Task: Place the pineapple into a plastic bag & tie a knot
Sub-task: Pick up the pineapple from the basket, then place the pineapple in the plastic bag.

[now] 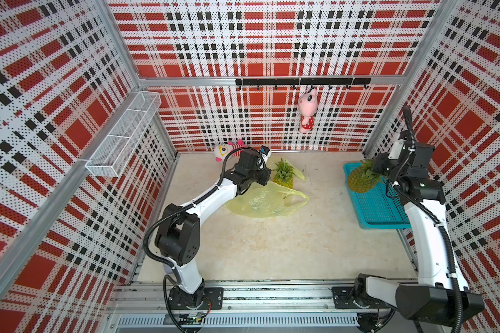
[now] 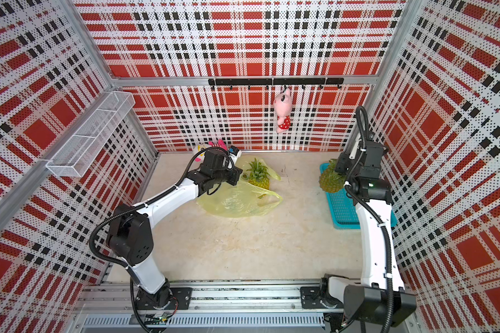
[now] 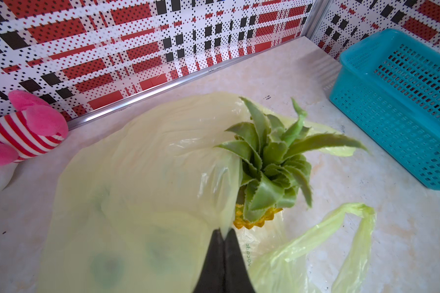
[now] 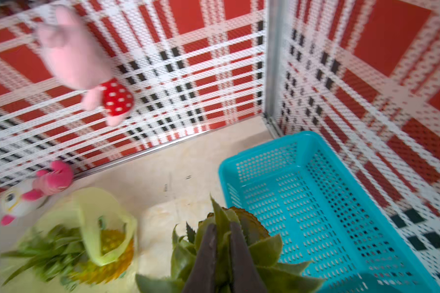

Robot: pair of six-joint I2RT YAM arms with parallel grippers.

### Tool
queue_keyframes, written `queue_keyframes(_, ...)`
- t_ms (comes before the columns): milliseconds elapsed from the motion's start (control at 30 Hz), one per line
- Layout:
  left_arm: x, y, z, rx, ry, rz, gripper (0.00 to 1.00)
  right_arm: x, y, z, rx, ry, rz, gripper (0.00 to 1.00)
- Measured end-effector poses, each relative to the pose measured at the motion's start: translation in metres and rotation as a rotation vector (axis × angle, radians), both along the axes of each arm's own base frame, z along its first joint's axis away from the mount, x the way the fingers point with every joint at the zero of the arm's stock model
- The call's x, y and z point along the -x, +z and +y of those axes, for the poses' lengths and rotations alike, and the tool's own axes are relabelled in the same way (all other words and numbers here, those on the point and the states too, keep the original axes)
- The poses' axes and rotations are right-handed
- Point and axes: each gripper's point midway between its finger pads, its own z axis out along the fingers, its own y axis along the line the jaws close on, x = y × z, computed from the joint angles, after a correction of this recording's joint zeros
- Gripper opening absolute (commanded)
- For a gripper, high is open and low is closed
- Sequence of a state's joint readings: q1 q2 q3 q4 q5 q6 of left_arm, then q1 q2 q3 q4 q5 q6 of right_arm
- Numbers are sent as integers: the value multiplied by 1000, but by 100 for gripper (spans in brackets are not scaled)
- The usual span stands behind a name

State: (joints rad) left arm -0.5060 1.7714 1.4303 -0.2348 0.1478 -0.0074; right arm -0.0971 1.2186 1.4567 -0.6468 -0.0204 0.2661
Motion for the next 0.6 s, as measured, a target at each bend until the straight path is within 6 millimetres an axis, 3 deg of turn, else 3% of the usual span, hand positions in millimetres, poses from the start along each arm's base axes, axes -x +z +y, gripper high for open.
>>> queue_keyframes(167,0,0,0,7,4,3,0,-1,-1,63,-24,202,-1,0)
queue_keyframes(300,1,-1,0,7,5,6,0,0,-20,101,-38,320,13,0)
queue_keyframes(500,2,0,-1,9,0,5,0,-9,-68,134,-46,402,71,0)
queue_keyframes(600,4,3,-1,12,-5,1,0,-18,-84,133,-24,360,85,0)
